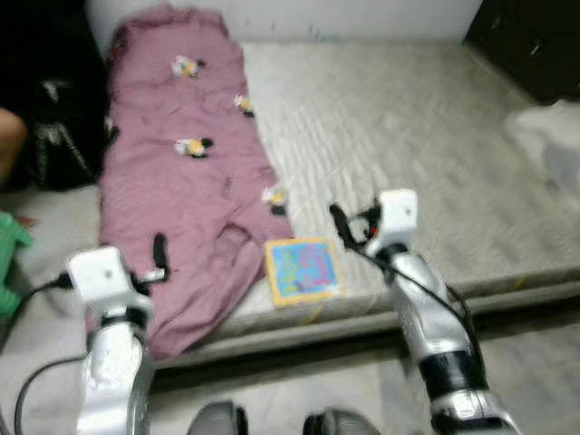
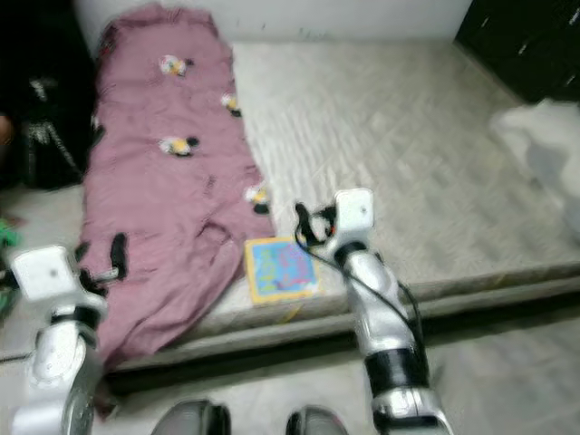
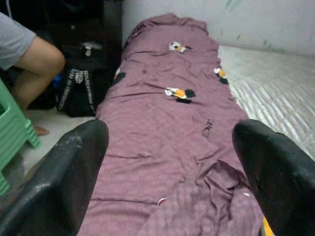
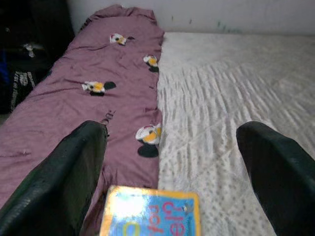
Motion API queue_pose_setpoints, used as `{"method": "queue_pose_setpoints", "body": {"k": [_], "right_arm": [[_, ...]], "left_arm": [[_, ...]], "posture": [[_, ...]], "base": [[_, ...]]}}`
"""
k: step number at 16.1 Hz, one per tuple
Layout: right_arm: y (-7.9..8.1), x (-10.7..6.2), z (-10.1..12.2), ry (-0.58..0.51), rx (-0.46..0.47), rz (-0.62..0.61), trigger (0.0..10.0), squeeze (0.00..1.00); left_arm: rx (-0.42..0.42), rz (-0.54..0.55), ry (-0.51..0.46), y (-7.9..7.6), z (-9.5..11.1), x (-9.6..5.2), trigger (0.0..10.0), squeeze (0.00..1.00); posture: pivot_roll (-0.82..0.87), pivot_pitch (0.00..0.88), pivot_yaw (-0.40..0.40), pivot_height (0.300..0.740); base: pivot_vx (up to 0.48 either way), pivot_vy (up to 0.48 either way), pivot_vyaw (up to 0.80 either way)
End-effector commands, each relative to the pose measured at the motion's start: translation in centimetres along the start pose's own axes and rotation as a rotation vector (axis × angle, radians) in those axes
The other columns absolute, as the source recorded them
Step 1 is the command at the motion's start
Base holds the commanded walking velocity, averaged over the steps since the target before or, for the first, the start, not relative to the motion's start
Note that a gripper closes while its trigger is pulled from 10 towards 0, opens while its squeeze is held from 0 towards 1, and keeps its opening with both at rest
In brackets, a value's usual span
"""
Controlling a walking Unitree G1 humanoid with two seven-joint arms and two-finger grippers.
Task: Clean up the room
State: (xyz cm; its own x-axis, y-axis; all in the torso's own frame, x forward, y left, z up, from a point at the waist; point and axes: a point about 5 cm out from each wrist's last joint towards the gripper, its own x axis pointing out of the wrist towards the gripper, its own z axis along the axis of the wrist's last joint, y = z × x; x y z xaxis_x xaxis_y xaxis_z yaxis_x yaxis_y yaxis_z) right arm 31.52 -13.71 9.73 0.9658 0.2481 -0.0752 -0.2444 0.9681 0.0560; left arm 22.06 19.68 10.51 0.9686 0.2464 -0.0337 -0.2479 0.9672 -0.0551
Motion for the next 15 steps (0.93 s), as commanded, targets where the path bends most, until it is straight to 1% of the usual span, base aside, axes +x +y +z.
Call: {"method": "queue_pose_setpoints", "body": {"k": [1, 5, 8, 11, 15], "right_arm": [[-0.54, 0.02, 0.56, -0.018, -0.004, -0.015, 10.0, 0.00], [-0.47, 0.05, 0.52, -0.019, -0.009, -0.009, 10.0, 0.00], [-0.44, 0.07, 0.48, -0.016, -0.011, -0.006, 10.0, 0.00], [-0.31, 0.25, 0.65, -0.020, -0.017, 0.000, 10.0, 0.00], [-0.32, 0.26, 0.66, -0.020, -0.020, -0.002, 10.0, 0.00]], "left_arm": [[0.022, -0.003, -0.015, -0.10, 0.28, -0.10, 10.0, 0.00], [0.014, -0.036, 0.001, -0.30, 0.09, -0.07, 10.0, 0.00], [0.002, -0.052, -0.003, -0.41, 0.15, -0.17, 10.0, 0.00], [0.010, -0.035, -0.008, -0.36, 0.31, 0.00, 10.0, 0.00], [0.011, -0.039, -0.013, -0.42, 0.44, 0.10, 10.0, 0.00]], "posture": [[0.03, 0.077, -0.055, 0.740], [0.03, 0.072, -0.056, 0.740], [0.03, 0.071, -0.058, 0.740], [0.02, 0.096, -0.058, 0.740], [0.02, 0.092, -0.057, 0.740]], "base": [[0.000, 0.000, 0.00], [0.000, 0.000, 0.00], [0.000, 0.000, -0.60], [0.000, 0.000, 0.00], [0.000, 0.000, 0.00]]}}
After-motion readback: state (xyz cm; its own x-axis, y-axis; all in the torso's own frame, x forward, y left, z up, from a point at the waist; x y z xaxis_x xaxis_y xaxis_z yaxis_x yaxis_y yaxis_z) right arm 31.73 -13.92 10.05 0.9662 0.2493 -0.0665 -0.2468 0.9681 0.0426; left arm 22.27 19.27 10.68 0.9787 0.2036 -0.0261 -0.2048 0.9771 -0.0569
